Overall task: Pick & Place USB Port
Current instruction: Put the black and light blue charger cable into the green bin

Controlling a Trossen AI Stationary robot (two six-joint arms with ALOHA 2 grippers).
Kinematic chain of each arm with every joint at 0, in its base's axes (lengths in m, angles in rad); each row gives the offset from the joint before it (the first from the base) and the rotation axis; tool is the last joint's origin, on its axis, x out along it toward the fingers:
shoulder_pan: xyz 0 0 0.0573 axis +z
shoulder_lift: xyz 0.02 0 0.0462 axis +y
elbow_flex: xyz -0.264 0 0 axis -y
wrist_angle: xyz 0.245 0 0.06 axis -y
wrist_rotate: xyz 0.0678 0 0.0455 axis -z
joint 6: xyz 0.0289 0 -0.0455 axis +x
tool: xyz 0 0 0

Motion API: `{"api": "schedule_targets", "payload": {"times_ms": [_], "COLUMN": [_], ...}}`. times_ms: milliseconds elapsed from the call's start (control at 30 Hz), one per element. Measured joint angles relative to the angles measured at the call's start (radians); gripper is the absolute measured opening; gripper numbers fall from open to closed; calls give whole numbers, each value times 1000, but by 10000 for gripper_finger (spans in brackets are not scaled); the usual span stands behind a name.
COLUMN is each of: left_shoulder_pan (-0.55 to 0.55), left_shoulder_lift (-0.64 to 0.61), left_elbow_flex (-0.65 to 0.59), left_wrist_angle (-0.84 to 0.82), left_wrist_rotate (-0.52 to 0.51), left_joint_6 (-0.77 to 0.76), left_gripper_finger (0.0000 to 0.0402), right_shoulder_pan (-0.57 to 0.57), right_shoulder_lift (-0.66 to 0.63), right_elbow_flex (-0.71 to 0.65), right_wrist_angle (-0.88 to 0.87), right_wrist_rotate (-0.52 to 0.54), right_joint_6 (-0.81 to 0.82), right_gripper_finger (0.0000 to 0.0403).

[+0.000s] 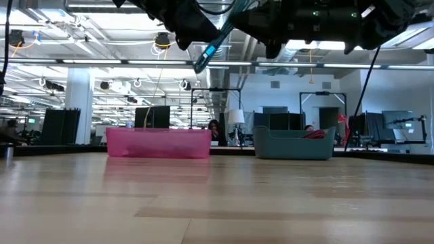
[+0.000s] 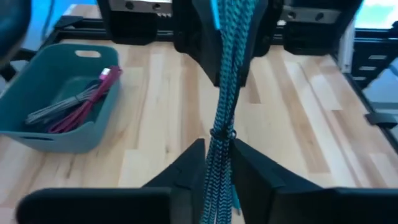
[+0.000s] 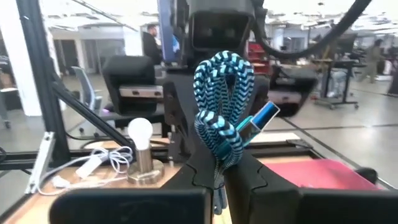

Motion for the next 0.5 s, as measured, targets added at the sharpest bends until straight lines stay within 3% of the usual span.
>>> {"api": "schedule_targets", "payload": {"times_ms": [233, 500], "left_shoulder_pan": [10, 19], "left_shoulder_lift": [-37, -184], "left_elbow_flex": [0, -15], "left_wrist_angle": [-42, -125], "left_wrist_rotate": [-8, -8], "left_joint_6": [37, 11], "left_gripper_finger": [101, 48], "right_shoulder_pan": [0, 0], "right_shoulder_lift": [0, -38], "right_elbow_flex": [0, 0], "right_wrist_angle": [-51, -129], "right_wrist_rotate": [39, 73], "right_joint_6": [-5, -25], "right_gripper_finger": [4, 3]}}
